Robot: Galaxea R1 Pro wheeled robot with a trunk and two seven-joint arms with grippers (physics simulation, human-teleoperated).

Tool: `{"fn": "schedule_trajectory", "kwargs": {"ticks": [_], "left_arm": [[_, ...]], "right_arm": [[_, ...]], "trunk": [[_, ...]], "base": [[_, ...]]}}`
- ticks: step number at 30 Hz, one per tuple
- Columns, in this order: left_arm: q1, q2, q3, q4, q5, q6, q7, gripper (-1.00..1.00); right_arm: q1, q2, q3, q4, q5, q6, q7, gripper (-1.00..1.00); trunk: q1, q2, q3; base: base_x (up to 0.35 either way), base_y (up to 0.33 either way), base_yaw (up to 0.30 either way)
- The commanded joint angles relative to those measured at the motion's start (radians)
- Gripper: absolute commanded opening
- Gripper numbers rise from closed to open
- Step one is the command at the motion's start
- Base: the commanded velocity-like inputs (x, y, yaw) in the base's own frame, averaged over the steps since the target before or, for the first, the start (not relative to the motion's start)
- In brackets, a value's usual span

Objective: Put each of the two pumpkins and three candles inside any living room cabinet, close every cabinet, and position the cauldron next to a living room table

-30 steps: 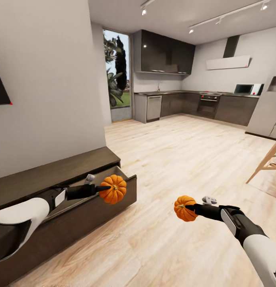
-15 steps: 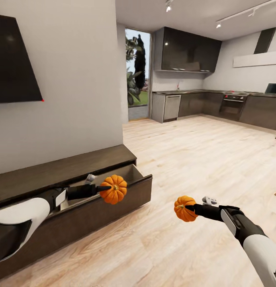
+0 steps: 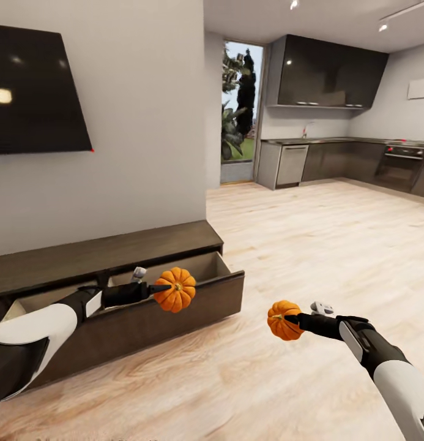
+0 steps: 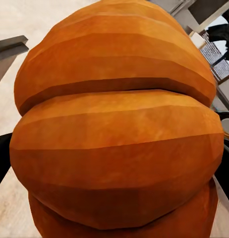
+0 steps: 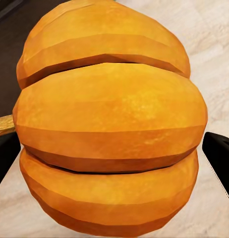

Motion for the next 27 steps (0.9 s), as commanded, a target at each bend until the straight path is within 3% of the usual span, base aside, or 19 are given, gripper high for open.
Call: {"fn": "schedule_trajectory", "kwargs": {"ticks": [1,11,17,27], "left_arm": [[0.000,0.000,0.002,0.000,0.000,0.000,-0.001,-1.00],[0.000,0.000,0.003,0.000,0.000,0.000,-0.001,-1.00],[0.000,0.000,0.003,0.000,0.000,0.000,-0.001,-1.00],[0.000,0.001,0.002,0.000,0.000,0.000,-0.001,-1.00]], "right_arm": [[0.000,0.000,0.000,0.000,-0.001,0.000,-0.001,-1.00],[0.000,0.000,0.000,0.000,-0.001,-0.014,0.000,-1.00],[0.000,-0.001,-0.001,0.000,0.000,-0.014,0.001,-1.00],[0.000,0.000,0.000,0.000,-0.001,-0.014,-0.002,-1.00]], "trunk": [[0.000,0.000,-0.001],[0.000,0.000,-0.006],[0.000,0.000,-0.007],[0.000,0.000,-0.017]], "base": [[0.073,-0.322,0.289],[0.074,-0.313,0.287],[0.074,-0.278,0.092],[0.073,-0.230,0.222]]}}
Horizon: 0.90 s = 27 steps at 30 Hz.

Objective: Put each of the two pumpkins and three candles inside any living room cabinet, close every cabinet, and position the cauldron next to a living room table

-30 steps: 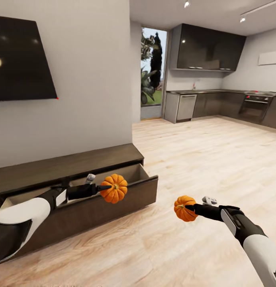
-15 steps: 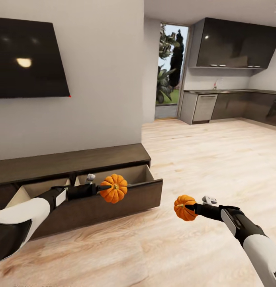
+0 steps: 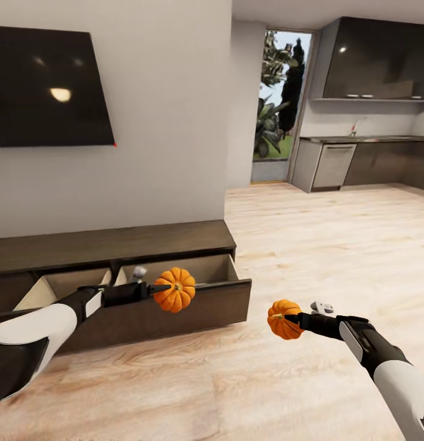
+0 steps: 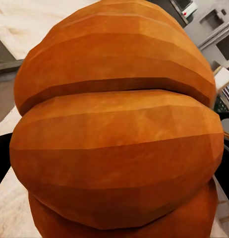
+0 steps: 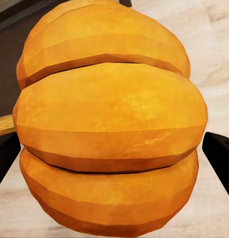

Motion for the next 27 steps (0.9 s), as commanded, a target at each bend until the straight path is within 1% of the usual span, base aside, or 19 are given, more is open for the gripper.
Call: {"fn": "schedule_trajectory", "kwargs": {"ticks": [1,15,18,27], "left_arm": [[0.000,0.001,0.003,0.000,0.001,0.000,-0.001,-1.00],[0.000,0.005,0.003,0.000,0.002,0.000,-0.001,-1.00],[0.000,0.005,0.003,0.000,0.003,0.000,-0.002,-1.00],[0.000,0.005,0.003,0.000,0.003,0.000,-0.002,-1.00]], "right_arm": [[0.000,0.000,0.000,0.000,-0.002,0.000,0.000,-1.00],[0.000,0.000,0.000,0.000,-0.002,0.000,0.000,-1.00],[0.000,0.000,0.000,0.000,-0.002,0.000,0.000,-1.00],[0.000,0.000,0.000,0.000,-0.003,0.000,0.000,-1.00]], "trunk": [[0.000,0.000,-0.001],[0.000,0.000,-0.017],[0.000,0.000,-0.021],[0.000,0.000,-0.032]], "base": [[0.038,-0.096,0.219],[0.012,-0.010,0.212],[0.192,0.035,0.210],[0.304,0.085,0.208]]}}
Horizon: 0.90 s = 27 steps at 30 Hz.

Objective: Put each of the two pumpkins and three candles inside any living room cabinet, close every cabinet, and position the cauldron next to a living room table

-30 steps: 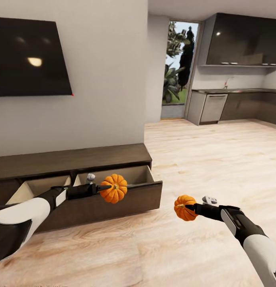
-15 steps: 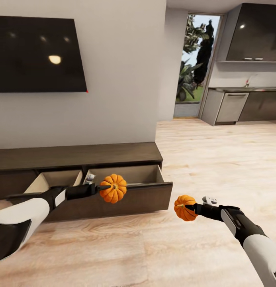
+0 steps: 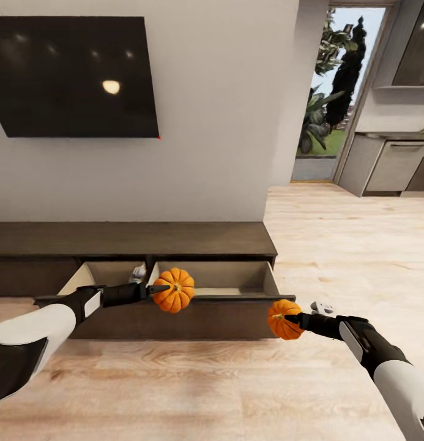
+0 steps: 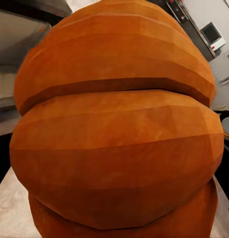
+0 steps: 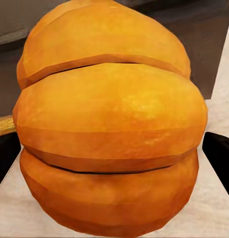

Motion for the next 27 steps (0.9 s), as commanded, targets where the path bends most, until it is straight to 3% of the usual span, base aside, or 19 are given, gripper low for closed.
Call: {"fn": "schedule_trajectory", "kwargs": {"ticks": [1,12,17,22,27], "left_arm": [[0.000,0.000,0.012,0.000,0.001,0.000,-0.001,-1.00],[0.000,-0.002,0.011,0.000,-0.001,0.000,-0.001,-1.00],[0.015,-0.002,0.002,-0.001,0.001,-0.022,-0.001,-1.00],[0.025,-0.003,-0.002,0.000,0.001,-0.030,-0.001,-1.00],[0.027,-0.003,0.001,0.000,0.001,-0.031,-0.001,-1.00]], "right_arm": [[0.000,0.000,-0.001,-0.001,-0.005,0.001,0.000,-1.00],[0.000,-0.009,-0.001,0.001,-0.009,-0.019,0.012,-1.00],[0.001,-0.008,-0.004,0.025,-0.010,-0.025,0.043,-1.00],[0.006,-0.009,-0.004,0.021,-0.005,-0.022,0.016,-1.00],[0.006,-0.009,-0.004,0.021,-0.026,-0.023,0.001,-1.00]], "trunk": [[0.000,0.000,-0.001],[0.000,0.000,-0.008],[0.000,0.000,-0.008],[0.000,0.000,-0.008],[0.000,0.000,-0.008]], "base": [[0.311,0.099,0.207],[0.327,0.016,0.106],[0.000,0.000,0.000],[0.000,0.000,0.000],[0.000,0.000,0.000]]}}
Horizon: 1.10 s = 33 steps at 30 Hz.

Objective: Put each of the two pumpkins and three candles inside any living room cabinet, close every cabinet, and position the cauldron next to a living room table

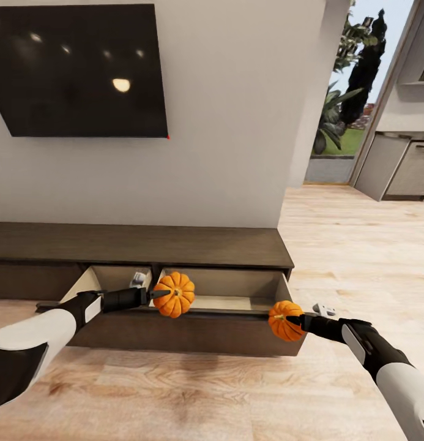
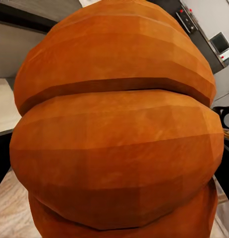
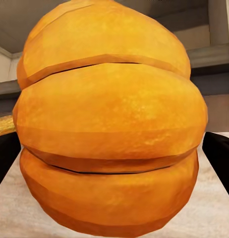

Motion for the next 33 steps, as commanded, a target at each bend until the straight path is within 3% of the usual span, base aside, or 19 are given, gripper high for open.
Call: {"fn": "schedule_trajectory", "kwargs": {"ticks": [1,6,8,20,21,22,23,26,28,31,32,33], "left_arm": [[0.000,0.000,0.003,0.000,0.000,0.000,-0.001,-1.00],[0.002,0.002,0.004,0.001,0.002,-0.014,0.000,-1.00],[0.002,0.002,0.004,0.001,0.002,-0.033,0.001,-1.00],[0.002,0.003,0.004,0.001,0.002,-0.035,0.001,-1.00],[0.002,0.002,0.004,0.001,0.001,-0.035,0.001,-1.00],[0.002,0.001,0.004,0.001,0.001,-0.035,0.000,-1.00],[0.002,-0.004,0.003,0.000,-0.001,-0.035,-0.001,-1.00],[0.002,-0.009,0.004,0.000,0.001,-0.034,-0.006,-1.00],[0.002,-0.007,0.005,0.000,0.002,-0.034,-0.009,-1.00],[0.002,-0.007,0.007,0.000,0.003,-0.030,-0.009,-1.00],[0.002,-0.017,0.008,0.001,0.000,-0.020,-0.006,-1.00],[0.002,-0.020,0.007,0.001,-0.001,-0.018,-0.006,-1.00]], "right_arm": [[0.000,0.000,-0.002,0.000,0.005,-0.003,-0.002,-1.00],[0.000,0.000,-0.002,0.000,0.006,-0.003,-0.002,-1.00],[0.000,0.000,-0.002,0.000,0.028,-0.003,-0.002,-1.00],[0.000,-0.003,-0.002,-0.002,0.029,-0.003,0.007,-1.00],[0.000,-0.005,-0.002,-0.004,0.029,-0.002,0.039,-1.00],[0.000,-0.011,-0.002,-0.003,0.029,0.000,0.119,-1.00],[0.000,-0.047,-0.002,-0.002,0.028,0.009,0.384,-1.00],[0.000,-0.079,-0.007,-0.009,0.025,0.042,0.553,-1.00],[0.000,-0.089,-0.034,-0.014,0.024,0.074,0.582,-1.00],[0.000,-0.095,-0.164,-0.018,0.026,0.113,0.599,-1.00],[0.000,-0.115,-0.237,-0.019,0.026,0.130,0.602,-1.00],[0.000,-0.121,-0.242,-0.019,0.026,0.137,0.603,-1.00]], "trunk": [[0.000,0.000,0.000],[0.000,0.000,0.000],[0.000,0.000,0.000],[0.000,0.000,0.000],[0.000,0.000,0.000],[0.000,0.000,0.000],[0.000,0.000,0.000],[0.000,0.000,0.000],[0.000,0.000,0.000],[0.000,0.000,0.000],[0.000,0.000,0.000],[0.000,0.000,0.000]], "base": [[0.000,0.000,0.000],[-0.015,0.000,0.000],[-0.267,0.000,0.000],[-0.113,0.000,0.000],[-0.001,0.000,0.000],[0.000,0.000,0.000],[0.000,0.000,0.000],[0.000,0.000,0.000],[0.000,0.000,0.000],[0.000,0.000,0.000],[0.000,0.000,0.000],[0.000,0.000,0.000]]}}
